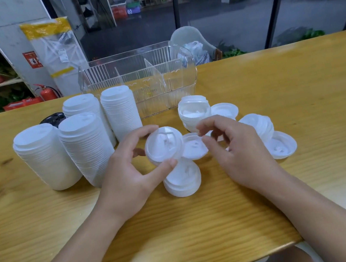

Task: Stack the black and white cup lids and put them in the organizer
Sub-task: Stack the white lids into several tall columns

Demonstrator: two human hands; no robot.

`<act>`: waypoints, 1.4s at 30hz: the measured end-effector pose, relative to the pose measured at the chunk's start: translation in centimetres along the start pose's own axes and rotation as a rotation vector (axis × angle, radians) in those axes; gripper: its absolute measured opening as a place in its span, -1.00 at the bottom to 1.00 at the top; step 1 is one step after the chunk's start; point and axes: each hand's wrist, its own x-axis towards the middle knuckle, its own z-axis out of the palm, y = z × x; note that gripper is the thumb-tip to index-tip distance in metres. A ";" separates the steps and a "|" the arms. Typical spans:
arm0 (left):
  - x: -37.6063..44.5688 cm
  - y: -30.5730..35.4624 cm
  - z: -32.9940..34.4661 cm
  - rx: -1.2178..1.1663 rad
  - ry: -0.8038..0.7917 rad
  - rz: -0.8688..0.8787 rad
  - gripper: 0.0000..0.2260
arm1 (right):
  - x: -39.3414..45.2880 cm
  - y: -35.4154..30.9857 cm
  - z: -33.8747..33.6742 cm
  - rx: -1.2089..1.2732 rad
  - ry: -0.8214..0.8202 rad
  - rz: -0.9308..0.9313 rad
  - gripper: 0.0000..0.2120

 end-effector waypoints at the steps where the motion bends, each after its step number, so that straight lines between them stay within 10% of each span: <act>1: 0.0 0.0 -0.2 0.015 -0.009 -0.012 -0.45 | 0.0 0.6 0.1 -0.153 0.006 -0.046 -0.79; 16: -0.8 0.5 0.8 0.190 -0.275 -0.057 -0.59 | 0.0 1.8 0.7 -0.590 -0.149 -0.210 -0.91; 42: -0.8 0.2 0.8 0.216 -0.352 -0.087 -0.47 | -0.1 -0.4 0.0 -0.068 0.052 0.010 -0.88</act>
